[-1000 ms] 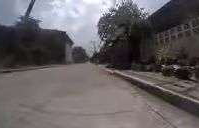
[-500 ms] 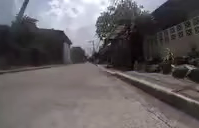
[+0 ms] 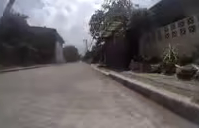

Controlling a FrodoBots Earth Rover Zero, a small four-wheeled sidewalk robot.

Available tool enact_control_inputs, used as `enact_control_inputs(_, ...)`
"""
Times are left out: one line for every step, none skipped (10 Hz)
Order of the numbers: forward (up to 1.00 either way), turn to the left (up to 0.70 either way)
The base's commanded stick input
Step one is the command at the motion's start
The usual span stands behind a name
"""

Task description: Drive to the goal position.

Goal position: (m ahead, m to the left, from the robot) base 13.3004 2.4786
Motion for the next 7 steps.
enact_control_inputs(1.00, 0.00)
enact_control_inputs(1.00, 0.00)
enact_control_inputs(1.00, 0.00)
enact_control_inputs(1.00, 0.00)
enact_control_inputs(1.00, 0.08)
enact_control_inputs(1.00, 0.37)
enact_control_inputs(1.00, 0.36)
